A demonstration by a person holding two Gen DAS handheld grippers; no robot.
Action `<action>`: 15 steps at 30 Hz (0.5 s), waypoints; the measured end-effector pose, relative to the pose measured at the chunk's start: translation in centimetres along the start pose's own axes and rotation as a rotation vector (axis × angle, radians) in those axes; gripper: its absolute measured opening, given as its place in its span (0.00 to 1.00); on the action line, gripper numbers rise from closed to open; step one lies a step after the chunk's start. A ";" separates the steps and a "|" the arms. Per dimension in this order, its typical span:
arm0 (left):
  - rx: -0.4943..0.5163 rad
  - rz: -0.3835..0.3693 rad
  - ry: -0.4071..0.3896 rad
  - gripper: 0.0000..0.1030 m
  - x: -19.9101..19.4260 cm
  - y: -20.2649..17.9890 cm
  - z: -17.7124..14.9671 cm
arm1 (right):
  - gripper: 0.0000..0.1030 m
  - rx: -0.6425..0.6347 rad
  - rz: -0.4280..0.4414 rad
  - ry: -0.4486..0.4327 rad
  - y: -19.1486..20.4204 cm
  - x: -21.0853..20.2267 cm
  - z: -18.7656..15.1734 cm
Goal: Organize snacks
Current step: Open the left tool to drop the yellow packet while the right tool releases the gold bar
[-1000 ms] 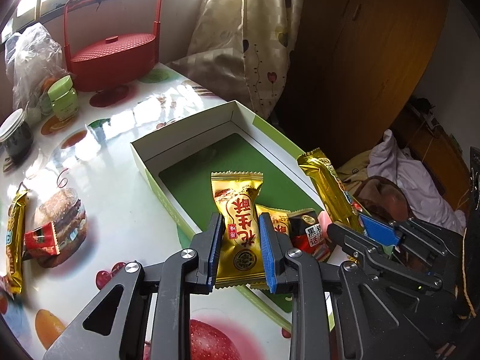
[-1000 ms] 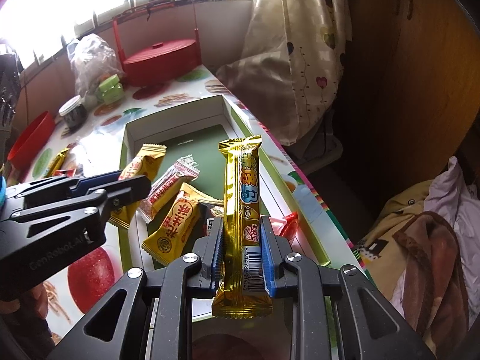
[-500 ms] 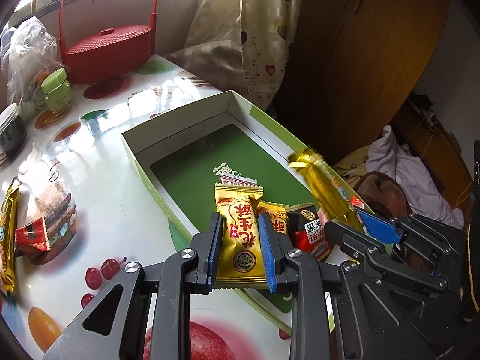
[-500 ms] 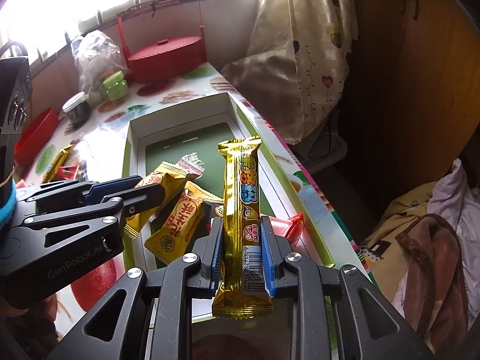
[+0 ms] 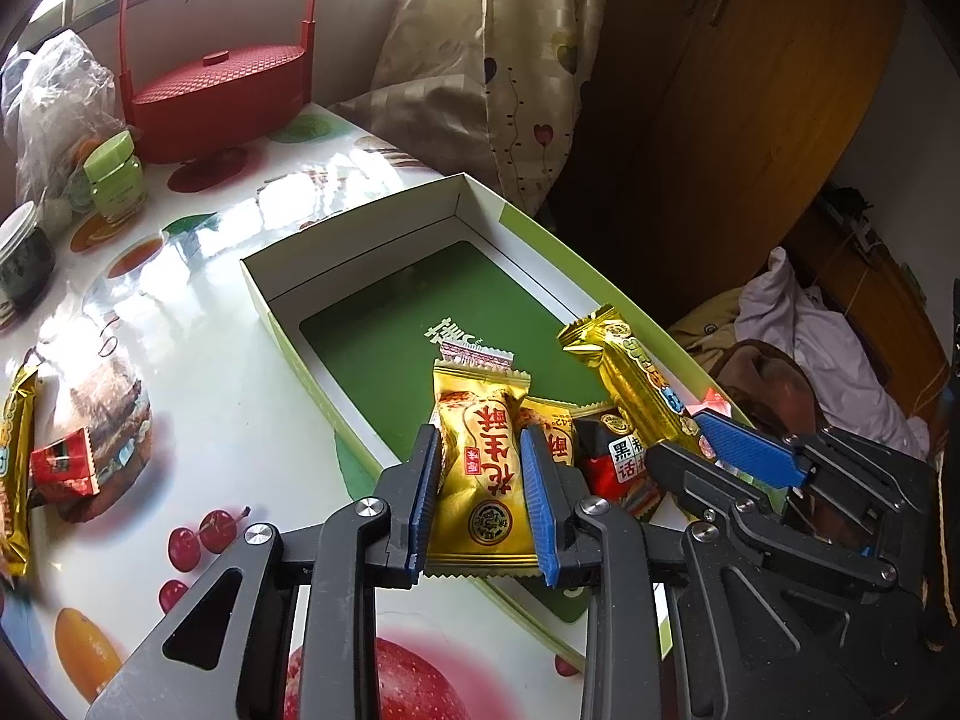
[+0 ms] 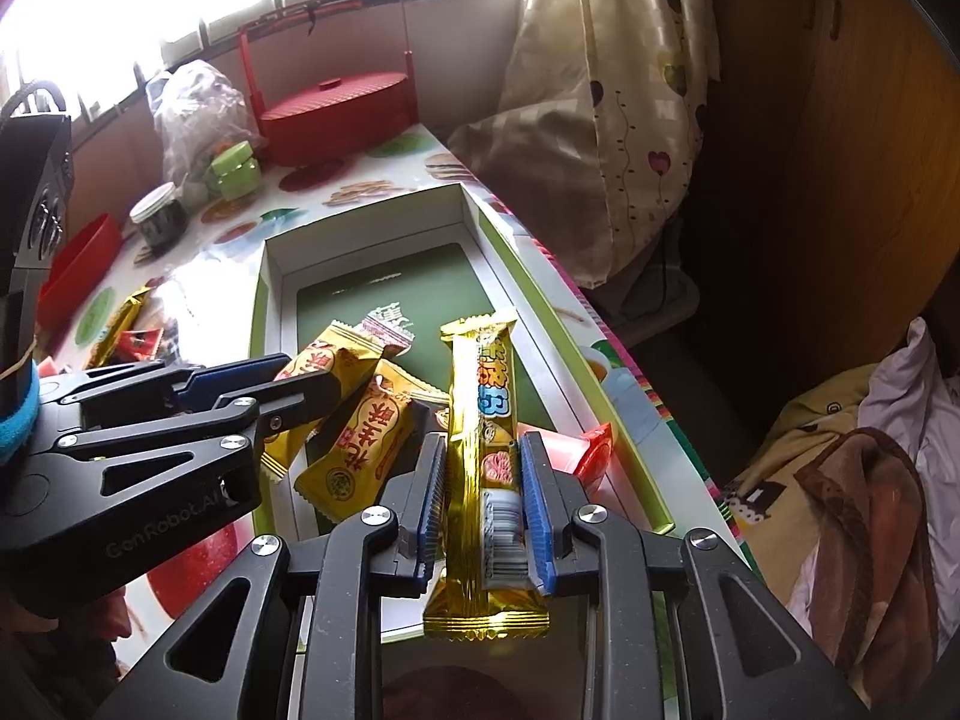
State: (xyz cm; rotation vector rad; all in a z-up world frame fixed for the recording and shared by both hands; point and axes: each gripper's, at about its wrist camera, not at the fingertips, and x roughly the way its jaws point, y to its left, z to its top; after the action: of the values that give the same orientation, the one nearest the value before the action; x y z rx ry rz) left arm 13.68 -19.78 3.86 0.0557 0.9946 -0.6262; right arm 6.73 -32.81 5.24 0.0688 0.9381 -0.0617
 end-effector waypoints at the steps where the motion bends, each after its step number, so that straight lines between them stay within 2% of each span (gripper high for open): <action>1: 0.000 0.000 -0.001 0.28 -0.1 0.0 -0.1 | 0.25 0.000 0.000 0.000 0.0 0.0 0.0; 8: -0.005 0.002 -0.014 0.33 -0.6 -0.1 -0.3 | 0.30 0.002 0.005 -0.001 0.0 -0.1 0.0; 15: -0.021 -0.006 -0.029 0.34 -1.2 0.1 -0.4 | 0.38 0.008 0.009 -0.013 -0.1 -0.4 -0.1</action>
State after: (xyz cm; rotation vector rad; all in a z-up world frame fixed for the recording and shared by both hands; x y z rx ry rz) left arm 12.89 -18.99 4.58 0.0248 0.9735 -0.6199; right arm 6.46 -32.92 5.49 0.0801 0.9251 -0.0580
